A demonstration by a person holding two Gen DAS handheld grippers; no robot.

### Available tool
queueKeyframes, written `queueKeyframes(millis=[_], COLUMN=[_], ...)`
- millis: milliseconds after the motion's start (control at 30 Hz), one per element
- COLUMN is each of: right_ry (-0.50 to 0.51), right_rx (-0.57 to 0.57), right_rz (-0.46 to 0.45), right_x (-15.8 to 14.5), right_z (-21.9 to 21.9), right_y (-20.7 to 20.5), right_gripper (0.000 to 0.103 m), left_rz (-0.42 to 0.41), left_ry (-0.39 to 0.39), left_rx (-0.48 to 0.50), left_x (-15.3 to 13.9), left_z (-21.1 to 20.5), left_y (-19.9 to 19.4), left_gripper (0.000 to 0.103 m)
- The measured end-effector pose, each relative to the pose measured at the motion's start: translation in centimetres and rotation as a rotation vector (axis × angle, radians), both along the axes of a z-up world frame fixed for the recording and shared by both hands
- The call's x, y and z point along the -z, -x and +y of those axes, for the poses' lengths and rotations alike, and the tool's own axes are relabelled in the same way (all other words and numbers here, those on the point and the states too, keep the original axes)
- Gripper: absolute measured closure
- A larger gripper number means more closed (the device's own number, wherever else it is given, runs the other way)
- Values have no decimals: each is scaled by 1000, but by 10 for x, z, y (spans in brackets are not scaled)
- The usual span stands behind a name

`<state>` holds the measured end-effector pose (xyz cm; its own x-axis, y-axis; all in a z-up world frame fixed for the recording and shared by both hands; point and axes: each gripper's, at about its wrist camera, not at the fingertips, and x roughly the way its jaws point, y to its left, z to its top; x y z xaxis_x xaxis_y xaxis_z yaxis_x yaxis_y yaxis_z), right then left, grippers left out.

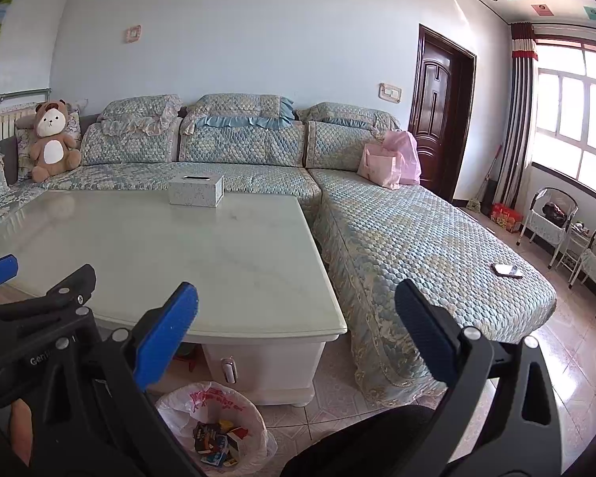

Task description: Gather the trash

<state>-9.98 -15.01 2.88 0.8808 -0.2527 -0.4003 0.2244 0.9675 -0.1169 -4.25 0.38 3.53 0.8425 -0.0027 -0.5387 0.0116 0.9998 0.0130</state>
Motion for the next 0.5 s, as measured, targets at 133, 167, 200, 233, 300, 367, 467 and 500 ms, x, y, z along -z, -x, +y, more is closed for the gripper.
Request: queueKeyframes(millis=[133,167,200,233,300,367,467,500], right_ry=[1,-1,-2,-2,0,3,7,8], right_rx=[-1,-2,-3,-4,-4,-4,-4,-4], right_rz=[-2,-1,-1,-2,-4,-6,-11,-13], right_x=[-1,-1,-2,-2,-3,-4,-4,-4], right_z=[1,0,0,0,1,0,2,2], right_y=[0,1,1,1,1,1,3,3], right_gripper=[6,6,6,6,6,6,6,6], left_rz=[2,3,2,1,-1,-4,-9,-9], left_ry=[2,2,2,2,0,-2,-2,-2], left_rx=[-3,-3,-4,-6,-10,-11,-16,-17], left_x=[0,0,0,0,-1,0,0,0], left_z=[1,1,1,2,3,3,4,4], left_y=[0,0,0,0,0,0,1,1], left_gripper=[7,7,7,7,7,7,7,7])
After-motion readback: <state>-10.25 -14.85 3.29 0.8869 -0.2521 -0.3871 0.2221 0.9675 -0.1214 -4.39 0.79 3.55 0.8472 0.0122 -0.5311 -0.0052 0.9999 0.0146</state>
